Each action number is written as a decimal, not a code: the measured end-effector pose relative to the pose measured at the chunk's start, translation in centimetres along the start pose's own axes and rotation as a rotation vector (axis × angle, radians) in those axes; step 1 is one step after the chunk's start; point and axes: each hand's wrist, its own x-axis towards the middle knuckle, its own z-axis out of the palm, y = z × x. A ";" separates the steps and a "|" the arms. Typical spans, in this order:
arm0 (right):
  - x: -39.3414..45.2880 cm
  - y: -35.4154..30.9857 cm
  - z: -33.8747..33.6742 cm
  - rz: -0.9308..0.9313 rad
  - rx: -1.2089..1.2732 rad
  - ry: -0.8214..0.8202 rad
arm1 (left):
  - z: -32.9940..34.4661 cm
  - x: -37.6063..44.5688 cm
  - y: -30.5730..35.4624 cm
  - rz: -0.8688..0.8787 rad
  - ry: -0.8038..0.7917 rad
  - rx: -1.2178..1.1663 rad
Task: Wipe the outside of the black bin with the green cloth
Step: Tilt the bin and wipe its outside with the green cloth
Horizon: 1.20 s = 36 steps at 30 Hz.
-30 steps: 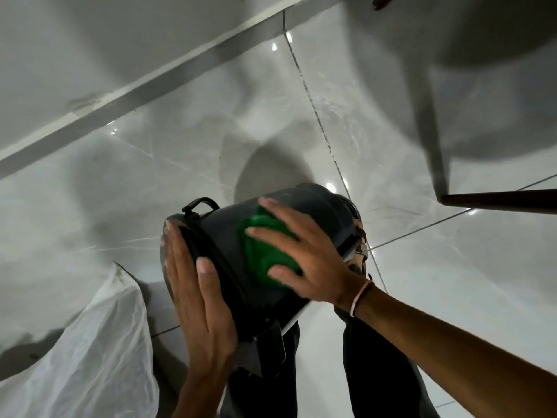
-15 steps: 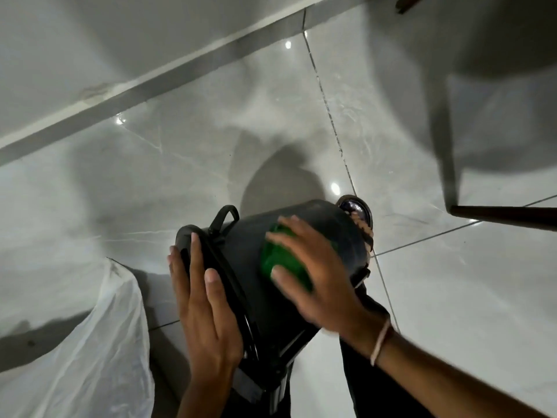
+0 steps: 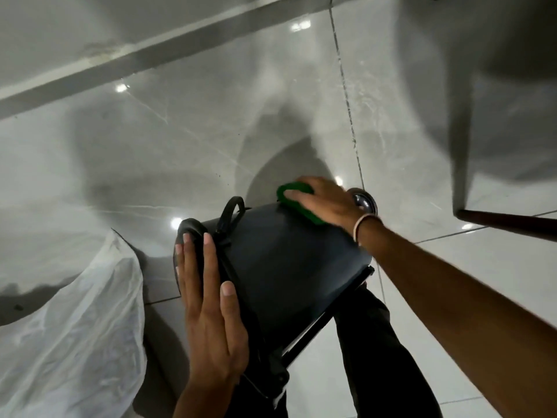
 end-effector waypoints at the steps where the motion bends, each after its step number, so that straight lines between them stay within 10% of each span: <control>1: -2.0 -1.7 1.6 -0.143 -0.024 -0.011 | 0.0 -0.2 -0.3 -0.001 0.003 -0.014; 7: -14.4 1.0 5.1 -0.587 0.026 0.061 | 0.5 -2.2 -1.9 0.036 0.015 -0.033; 11: -5.3 3.7 0.3 -0.162 -0.046 0.191 | 0.9 -2.2 -2.0 0.045 0.015 -0.064; 16: 4.7 0.4 -1.5 0.135 -0.196 -0.122 | 1.6 -2.4 -1.5 0.063 0.044 -0.072; 26: -15.7 1.6 8.9 -0.575 -0.001 0.292 | 1.2 -1.2 -0.8 0.049 0.044 -0.007; 36: -7.8 8.2 1.5 0.070 0.564 0.592 | 1.3 2.8 3.4 0.475 -0.045 0.201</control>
